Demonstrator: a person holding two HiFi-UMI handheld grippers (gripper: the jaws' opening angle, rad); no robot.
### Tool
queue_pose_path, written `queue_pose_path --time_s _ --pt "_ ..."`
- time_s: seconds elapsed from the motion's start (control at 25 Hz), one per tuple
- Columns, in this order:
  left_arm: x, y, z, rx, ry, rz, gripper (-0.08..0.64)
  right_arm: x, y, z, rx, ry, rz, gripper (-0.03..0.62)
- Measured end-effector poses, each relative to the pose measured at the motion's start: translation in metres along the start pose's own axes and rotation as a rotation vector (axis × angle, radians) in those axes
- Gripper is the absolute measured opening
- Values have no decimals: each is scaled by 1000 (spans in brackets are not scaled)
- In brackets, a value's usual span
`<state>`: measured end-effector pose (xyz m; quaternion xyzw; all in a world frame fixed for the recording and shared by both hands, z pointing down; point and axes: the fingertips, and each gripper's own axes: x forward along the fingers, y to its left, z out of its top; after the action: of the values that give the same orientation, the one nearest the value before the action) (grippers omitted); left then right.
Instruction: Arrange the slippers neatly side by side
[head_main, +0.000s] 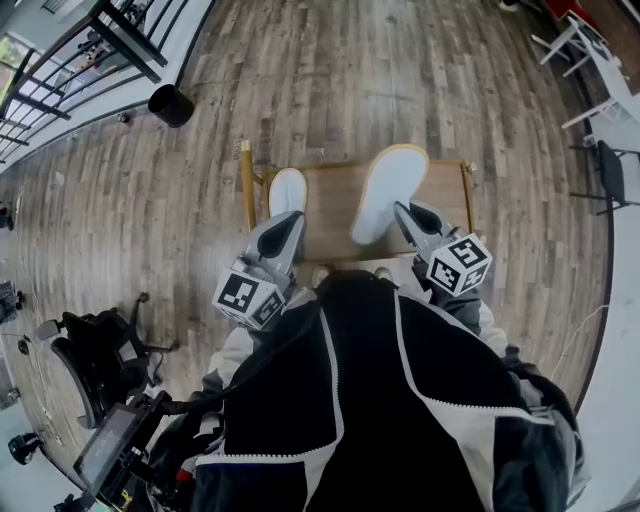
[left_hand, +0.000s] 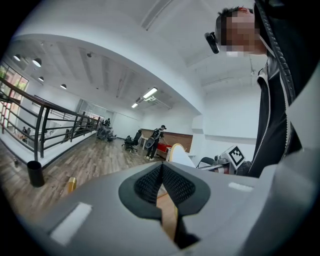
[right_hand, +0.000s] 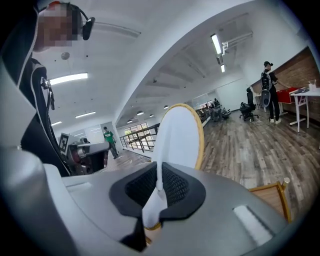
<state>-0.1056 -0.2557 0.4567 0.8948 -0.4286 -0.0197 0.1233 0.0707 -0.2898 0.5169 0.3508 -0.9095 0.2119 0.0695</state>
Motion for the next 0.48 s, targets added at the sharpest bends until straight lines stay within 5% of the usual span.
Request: queue_pose_path --time_s 0.48 --pt "-34 18 3 -6 18 110 18 98 -20 -107 45 257 17 25"
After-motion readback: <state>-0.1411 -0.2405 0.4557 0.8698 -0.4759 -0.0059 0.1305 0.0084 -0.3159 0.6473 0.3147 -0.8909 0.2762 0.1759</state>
